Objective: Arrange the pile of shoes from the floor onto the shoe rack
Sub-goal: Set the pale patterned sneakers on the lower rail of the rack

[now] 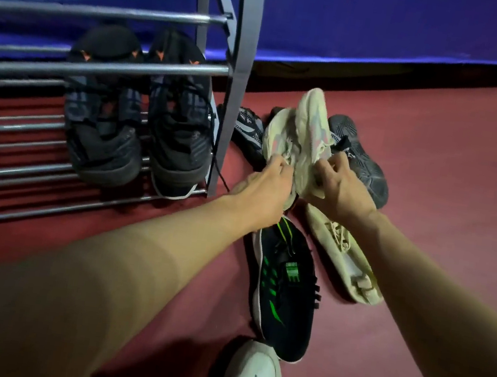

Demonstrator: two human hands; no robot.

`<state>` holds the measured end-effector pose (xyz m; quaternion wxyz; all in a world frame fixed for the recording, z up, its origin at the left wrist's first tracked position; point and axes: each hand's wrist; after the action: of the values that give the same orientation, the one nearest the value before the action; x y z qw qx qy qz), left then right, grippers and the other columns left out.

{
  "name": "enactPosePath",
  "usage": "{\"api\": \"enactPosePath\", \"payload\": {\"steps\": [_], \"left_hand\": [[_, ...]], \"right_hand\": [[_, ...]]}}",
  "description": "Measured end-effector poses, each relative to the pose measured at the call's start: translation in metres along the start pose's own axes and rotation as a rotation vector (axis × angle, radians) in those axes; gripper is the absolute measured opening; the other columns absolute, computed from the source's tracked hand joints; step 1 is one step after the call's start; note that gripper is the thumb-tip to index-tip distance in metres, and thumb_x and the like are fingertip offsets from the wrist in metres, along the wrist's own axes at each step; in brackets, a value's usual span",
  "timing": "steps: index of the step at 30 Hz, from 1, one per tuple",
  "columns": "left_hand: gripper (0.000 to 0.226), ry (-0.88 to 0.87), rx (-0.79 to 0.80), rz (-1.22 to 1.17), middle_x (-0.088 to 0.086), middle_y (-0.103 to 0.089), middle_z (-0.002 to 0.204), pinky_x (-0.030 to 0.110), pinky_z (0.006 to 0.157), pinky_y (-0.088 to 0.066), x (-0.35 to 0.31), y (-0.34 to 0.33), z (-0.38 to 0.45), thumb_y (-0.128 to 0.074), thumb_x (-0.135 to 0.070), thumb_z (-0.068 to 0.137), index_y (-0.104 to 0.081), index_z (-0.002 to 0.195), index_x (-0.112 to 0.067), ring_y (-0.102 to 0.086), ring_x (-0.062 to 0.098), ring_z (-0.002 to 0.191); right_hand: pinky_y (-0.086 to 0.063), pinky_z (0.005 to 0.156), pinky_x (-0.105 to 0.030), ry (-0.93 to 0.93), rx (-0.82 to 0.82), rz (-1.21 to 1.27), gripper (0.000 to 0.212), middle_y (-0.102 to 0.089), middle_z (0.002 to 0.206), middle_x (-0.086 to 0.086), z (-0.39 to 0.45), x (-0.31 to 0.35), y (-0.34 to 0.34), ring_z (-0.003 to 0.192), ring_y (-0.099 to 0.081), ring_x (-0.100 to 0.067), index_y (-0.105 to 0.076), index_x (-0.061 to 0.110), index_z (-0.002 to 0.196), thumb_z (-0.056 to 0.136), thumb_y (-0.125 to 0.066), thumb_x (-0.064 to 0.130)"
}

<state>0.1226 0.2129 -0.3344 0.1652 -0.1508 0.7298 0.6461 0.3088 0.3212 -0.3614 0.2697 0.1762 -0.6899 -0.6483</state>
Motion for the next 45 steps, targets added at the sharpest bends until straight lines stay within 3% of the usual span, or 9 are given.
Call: {"api": "enactPosePath", "payload": {"steps": [4,11,16,21,23,26,37,42,45], "left_hand": [[0.045,0.042,0.075,0.046,0.016,-0.042,0.137,0.033,0.082,-0.045,-0.001,-0.029,0.029,-0.061,-0.015,0.091,-0.046,0.133,-0.006,-0.058,0.034,0.108],[0.044,0.096,0.032,0.073,0.007,-0.044,0.126,0.041,0.073,-0.049,-0.005,-0.045,0.034,-0.072,-0.014,0.086,-0.044,0.119,-0.010,-0.058,0.029,0.090],[0.051,0.150,-0.009,0.021,0.006,-0.037,0.126,0.037,0.064,-0.043,-0.001,-0.053,0.032,-0.076,-0.018,0.083,-0.043,0.121,-0.012,-0.065,0.030,0.083],[0.062,0.239,0.029,0.017,0.009,-0.033,0.135,0.038,0.069,-0.039,-0.006,-0.053,0.039,-0.079,-0.025,0.083,-0.043,0.131,-0.010,-0.066,0.034,0.089],[0.048,0.194,-0.020,0.042,0.009,-0.034,0.130,0.037,0.065,-0.042,-0.005,-0.053,0.039,-0.075,-0.016,0.084,-0.049,0.124,-0.013,-0.057,0.026,0.075],[0.036,0.083,-0.092,0.060,0.006,-0.036,0.121,0.034,0.057,-0.044,-0.002,-0.052,0.035,-0.072,-0.007,0.081,-0.053,0.110,-0.014,-0.055,0.022,0.073],[0.051,-0.101,0.007,0.025,0.008,-0.043,0.111,0.044,0.066,-0.049,-0.003,-0.044,0.021,-0.049,0.011,0.078,-0.039,0.118,-0.018,-0.059,0.036,0.084],[0.053,-0.218,-0.036,-0.091,0.001,-0.035,0.096,0.043,0.061,-0.048,-0.010,-0.019,0.002,-0.045,0.015,0.072,-0.032,0.097,-0.030,-0.049,0.035,0.073],[0.055,-0.308,-0.016,-0.110,-0.002,-0.033,0.092,0.043,0.059,-0.048,-0.031,0.013,-0.031,-0.054,0.013,0.074,-0.030,0.094,-0.032,-0.048,0.028,0.070]], "right_hand": [[-0.052,0.056,-0.047,-0.029,-0.104,0.069,0.039,-0.038,0.113,-0.001,-0.017,-0.006,-0.010,0.065,-0.053,-0.036,-0.035,0.026,0.088,0.078,-0.072,0.033],[-0.049,0.057,-0.045,0.064,-0.157,0.306,0.036,-0.041,0.130,0.001,-0.044,0.017,-0.009,0.078,-0.054,-0.024,-0.043,0.013,0.099,0.079,-0.071,0.021],[-0.046,0.061,-0.048,-0.027,-0.153,0.369,0.040,-0.038,0.088,0.011,-0.062,0.023,-0.008,0.072,-0.042,-0.019,-0.032,0.022,0.087,0.080,-0.071,0.026],[-0.042,0.055,-0.045,-0.105,-0.109,0.217,0.028,-0.041,0.089,0.001,-0.074,0.020,-0.005,0.069,-0.049,-0.037,-0.028,0.028,0.090,0.091,-0.054,0.035],[-0.040,0.054,-0.043,-0.123,-0.100,0.175,0.022,-0.047,0.093,-0.005,-0.074,0.017,-0.005,0.071,-0.052,-0.041,-0.033,0.023,0.093,0.088,-0.043,0.042],[-0.047,0.056,-0.048,-0.125,-0.036,0.145,0.028,-0.049,0.093,-0.005,-0.074,0.014,-0.014,0.070,-0.054,-0.042,-0.035,0.021,0.098,0.088,-0.058,0.033],[-0.037,0.043,-0.038,-0.304,-0.012,-0.043,0.033,-0.044,0.087,-0.001,-0.086,0.020,-0.045,0.061,-0.050,-0.034,-0.038,0.019,0.095,0.085,-0.070,0.016],[-0.040,0.057,-0.045,-0.229,-0.042,0.108,0.032,-0.049,0.084,-0.001,-0.092,0.042,0.018,0.068,-0.045,-0.031,-0.030,0.021,0.090,0.090,-0.033,0.053],[-0.032,0.054,-0.039,-0.253,-0.139,0.166,0.038,-0.045,0.077,0.005,-0.111,0.058,0.066,0.065,-0.036,-0.029,-0.030,0.021,0.086,0.093,-0.056,0.048]]}}
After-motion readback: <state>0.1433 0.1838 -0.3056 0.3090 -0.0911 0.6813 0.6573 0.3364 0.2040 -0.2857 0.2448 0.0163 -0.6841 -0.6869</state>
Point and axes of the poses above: each hand's wrist, its own z-axis towards the middle knuckle, its own y-axis out of the back of the hand, x = y × z
